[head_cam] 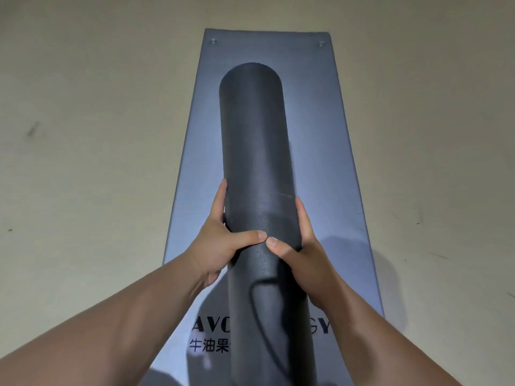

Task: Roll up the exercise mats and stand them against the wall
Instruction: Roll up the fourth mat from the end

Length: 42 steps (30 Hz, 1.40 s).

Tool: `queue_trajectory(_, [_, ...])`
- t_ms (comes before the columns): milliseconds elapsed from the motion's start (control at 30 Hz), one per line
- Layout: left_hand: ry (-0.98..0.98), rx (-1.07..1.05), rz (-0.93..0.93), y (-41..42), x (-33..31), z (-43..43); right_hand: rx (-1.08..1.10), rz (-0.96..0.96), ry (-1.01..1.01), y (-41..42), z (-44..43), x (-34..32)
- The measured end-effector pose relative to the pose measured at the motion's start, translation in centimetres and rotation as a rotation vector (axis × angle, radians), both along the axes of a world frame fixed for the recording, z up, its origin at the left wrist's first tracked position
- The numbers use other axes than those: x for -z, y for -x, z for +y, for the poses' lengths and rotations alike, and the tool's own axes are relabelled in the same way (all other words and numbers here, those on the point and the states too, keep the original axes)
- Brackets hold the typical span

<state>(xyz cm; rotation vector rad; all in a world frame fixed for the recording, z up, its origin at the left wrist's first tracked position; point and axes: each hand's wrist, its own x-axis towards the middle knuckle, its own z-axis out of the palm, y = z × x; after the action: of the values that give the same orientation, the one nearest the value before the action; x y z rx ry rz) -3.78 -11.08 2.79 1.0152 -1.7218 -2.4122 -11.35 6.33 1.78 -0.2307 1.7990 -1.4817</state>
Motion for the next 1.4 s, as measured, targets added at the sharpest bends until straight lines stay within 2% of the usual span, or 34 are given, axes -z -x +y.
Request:
queue_trajectory(167, [0.028, 0.011, 0.038, 1.4, -16.1, -0.3, 0.057, -0.006, 0.084, 1.2, -0.3, -16.1])
queue_trajectory(367, [0.030, 0.036, 0.094, 1.5, -41.2, -0.8, 0.025, 0.027, 0.145, 1.4, 0.0, -39.9])
queue_trajectory(500, [0.063, -0.034, 0.125, -0.2, -56.8, -1.3, -0.040, 0.040, 0.181, 0.6, -0.7, -55.1])
queue_trajectory(600, [0.094, -0.072, 0.174, -1.3, -64.1, -2.6, -0.066, 0.020, 0.233, 0.3, -2.3, -62.6])
queue_trajectory(767, [0.098, -0.135, 0.241, -3.2, -70.4, -9.3, -0.164, 0.059, 0.272, -0.3, -9.6, -70.1])
queue_trajectory(1067, [0.151, -0.104, 0.353, -6.5, -76.0, -31.7, -0.096, 0.137, 0.335, -5.2, -32.3, -76.0])
queue_trajectory(1233, [0.198, -0.043, 0.372, -5.6, -78.3, -42.3, -0.055, 0.152, 0.326, -5.1, -42.6, -77.5])
queue_trajectory(1400, [0.201, -0.039, 0.372, -1.9, -78.2, -52.6, -0.039, 0.185, 0.322, -1.2, -52.8, -76.7])
